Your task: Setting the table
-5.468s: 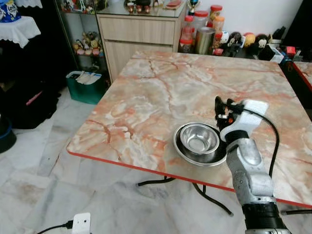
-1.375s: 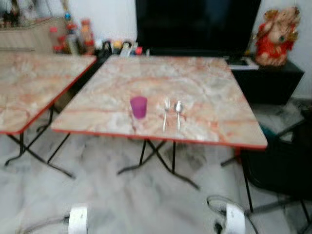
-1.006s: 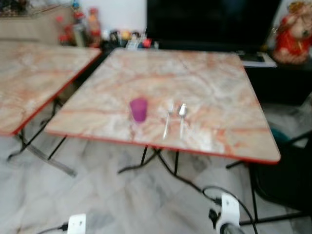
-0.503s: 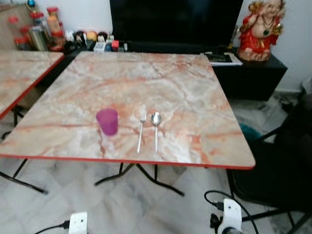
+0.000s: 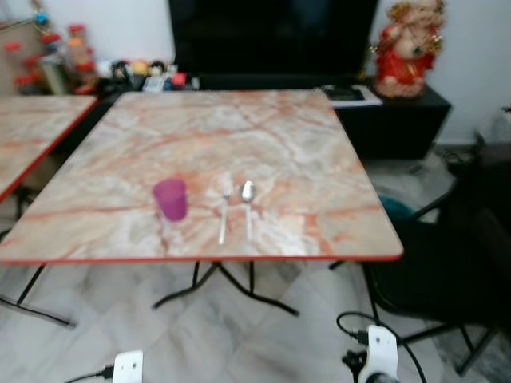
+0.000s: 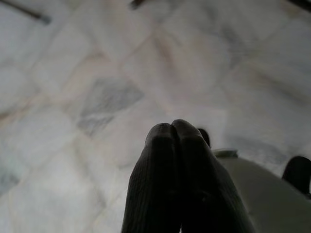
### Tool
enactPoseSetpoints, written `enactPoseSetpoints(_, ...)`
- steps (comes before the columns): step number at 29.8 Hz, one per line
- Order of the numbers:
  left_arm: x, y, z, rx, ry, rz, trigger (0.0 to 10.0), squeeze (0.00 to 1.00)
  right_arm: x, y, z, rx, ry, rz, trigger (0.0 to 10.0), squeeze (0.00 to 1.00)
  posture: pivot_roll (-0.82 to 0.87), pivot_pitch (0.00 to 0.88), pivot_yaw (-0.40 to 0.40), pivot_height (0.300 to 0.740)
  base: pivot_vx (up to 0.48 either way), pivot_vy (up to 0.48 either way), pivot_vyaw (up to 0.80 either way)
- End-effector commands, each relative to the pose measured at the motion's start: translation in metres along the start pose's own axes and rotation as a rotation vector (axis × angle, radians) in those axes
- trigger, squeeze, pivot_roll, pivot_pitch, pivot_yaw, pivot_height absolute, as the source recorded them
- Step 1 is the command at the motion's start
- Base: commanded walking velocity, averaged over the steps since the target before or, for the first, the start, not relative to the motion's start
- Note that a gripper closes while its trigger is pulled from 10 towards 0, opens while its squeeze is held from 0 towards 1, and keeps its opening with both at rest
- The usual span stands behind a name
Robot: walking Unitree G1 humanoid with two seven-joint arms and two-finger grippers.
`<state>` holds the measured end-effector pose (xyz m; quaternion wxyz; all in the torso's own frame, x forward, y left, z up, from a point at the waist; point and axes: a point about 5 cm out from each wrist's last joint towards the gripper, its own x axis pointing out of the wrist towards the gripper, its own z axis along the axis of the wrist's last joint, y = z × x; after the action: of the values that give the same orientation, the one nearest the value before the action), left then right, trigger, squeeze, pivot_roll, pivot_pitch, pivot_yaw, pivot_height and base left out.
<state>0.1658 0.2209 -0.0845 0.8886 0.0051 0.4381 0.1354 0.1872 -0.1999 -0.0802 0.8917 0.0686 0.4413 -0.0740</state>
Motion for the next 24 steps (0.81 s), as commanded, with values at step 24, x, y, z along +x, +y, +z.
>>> enactPoseSetpoints(24,0.0000,-0.0060,0.0007,-0.008,-0.002,-0.001,10.0,0.00,0.0004,-0.0034,0.0052,-0.027,-0.010,0.012,10.0,0.00,-0.01,0.020,-0.033,0.740,0.275,0.000,0.00)
